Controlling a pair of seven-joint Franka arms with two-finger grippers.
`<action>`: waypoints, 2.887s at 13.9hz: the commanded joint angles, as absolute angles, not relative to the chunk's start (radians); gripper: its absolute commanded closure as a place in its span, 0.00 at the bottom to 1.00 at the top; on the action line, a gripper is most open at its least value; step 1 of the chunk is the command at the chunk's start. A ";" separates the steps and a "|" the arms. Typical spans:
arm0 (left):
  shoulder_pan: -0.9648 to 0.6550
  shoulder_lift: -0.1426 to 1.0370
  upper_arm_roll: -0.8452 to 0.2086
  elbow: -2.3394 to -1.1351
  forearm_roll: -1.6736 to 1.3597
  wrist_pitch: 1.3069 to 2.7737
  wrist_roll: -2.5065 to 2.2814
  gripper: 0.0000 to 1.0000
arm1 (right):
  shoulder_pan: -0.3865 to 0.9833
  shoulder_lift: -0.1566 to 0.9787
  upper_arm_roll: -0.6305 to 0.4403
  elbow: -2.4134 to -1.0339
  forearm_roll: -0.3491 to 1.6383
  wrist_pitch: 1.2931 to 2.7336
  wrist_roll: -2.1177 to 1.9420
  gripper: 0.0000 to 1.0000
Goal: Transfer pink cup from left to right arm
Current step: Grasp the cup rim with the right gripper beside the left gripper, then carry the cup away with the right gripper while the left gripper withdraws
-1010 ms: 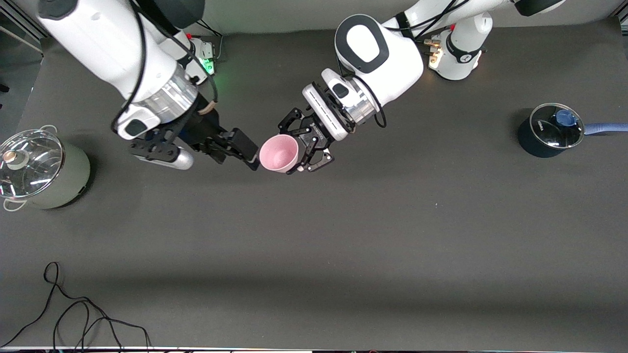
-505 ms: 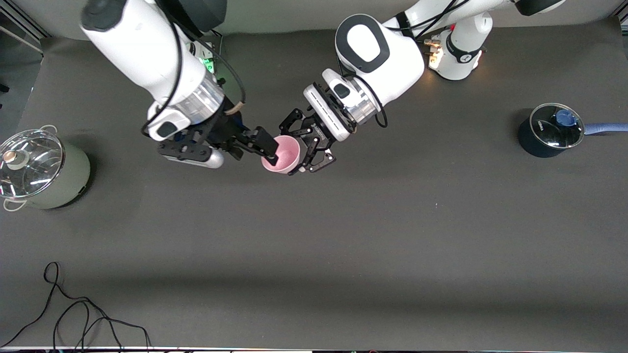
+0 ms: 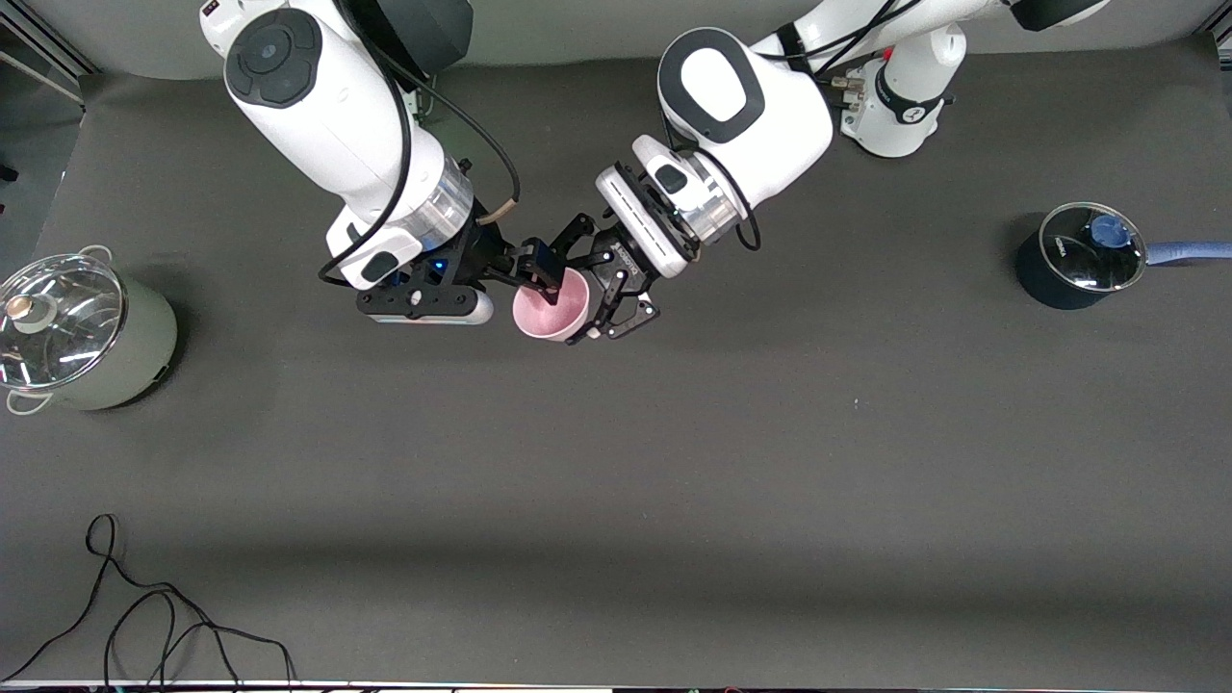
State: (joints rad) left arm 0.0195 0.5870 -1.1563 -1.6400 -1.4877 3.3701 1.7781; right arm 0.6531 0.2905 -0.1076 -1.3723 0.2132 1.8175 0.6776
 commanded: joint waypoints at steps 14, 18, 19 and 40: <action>0.026 0.555 -1.154 -1.649 -1.513 3.382 1.776 0.16 | 0.661 0.299 -0.117 -1.348 0.169 1.786 0.632 1.00; 0.025 0.554 -1.154 -1.647 -1.513 3.404 1.773 0.01 | 0.661 0.302 -0.117 -1.347 0.169 1.786 0.635 1.00; 0.025 0.554 -1.154 -1.647 -1.513 3.405 1.773 0.01 | 0.661 0.304 -0.117 -1.348 0.169 1.789 0.635 1.00; 0.509 0.554 -1.103 -1.841 -1.493 3.412 1.770 0.00 | 0.508 0.317 -0.396 -2.000 0.152 2.360 -0.009 1.00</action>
